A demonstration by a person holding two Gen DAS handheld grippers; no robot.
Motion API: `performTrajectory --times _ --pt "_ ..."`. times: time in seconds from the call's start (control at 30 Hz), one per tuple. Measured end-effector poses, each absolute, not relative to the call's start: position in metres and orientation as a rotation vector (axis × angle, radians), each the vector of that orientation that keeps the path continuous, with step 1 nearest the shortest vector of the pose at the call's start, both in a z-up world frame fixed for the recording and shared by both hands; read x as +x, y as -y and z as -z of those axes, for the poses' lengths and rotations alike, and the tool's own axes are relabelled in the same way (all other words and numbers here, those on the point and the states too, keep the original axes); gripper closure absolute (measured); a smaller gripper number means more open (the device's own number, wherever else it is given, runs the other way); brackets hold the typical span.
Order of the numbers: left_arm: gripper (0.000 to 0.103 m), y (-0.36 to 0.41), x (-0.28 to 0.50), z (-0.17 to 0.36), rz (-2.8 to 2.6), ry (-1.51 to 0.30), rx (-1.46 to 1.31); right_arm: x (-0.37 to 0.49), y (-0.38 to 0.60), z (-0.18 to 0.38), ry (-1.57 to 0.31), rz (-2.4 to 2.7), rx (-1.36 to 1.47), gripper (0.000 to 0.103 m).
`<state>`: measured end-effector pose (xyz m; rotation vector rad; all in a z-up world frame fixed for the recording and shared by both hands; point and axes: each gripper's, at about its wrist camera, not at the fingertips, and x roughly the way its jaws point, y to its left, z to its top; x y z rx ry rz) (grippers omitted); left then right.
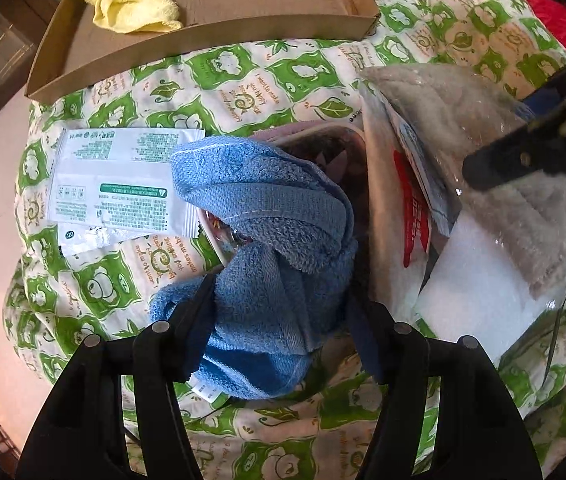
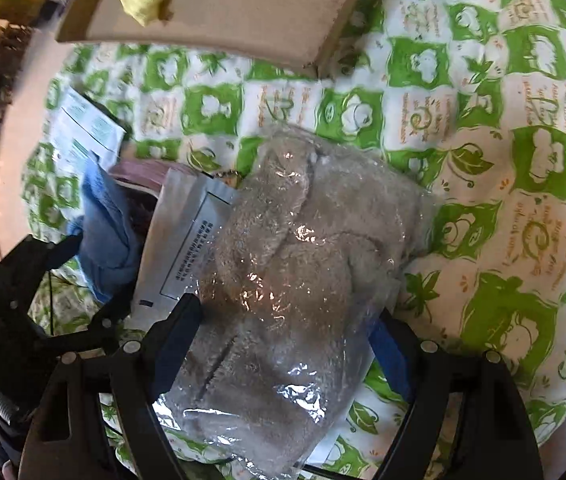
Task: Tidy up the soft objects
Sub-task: 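Grasp the blue towel with the left gripper while the right gripper grasps the clear bag, then lift the blue towel and clear bag and carry both toward the cardboard tray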
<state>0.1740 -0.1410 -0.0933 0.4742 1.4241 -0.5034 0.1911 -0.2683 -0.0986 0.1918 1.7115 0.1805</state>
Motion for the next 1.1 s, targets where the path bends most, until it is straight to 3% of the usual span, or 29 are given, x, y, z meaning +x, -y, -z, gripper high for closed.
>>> performTrajectory --times 0.57,0.87,1.1 --pt "0.046 0.109 0.166 0.087 0.508 -1.393 0.381 0.235 0.255 0.102 -1.762 -0.111 0.222 0.021" --pt "0.046 0.122 0.171 0.099 0.478 -1.406 0.439 0.252 0.24 0.13 -1.791 -0.044 0.015 0.021" --pt "0.047 0.099 0.172 0.093 0.496 -1.4 0.337 0.262 0.261 0.118 -1.76 -0.047 -0.03 0.023"
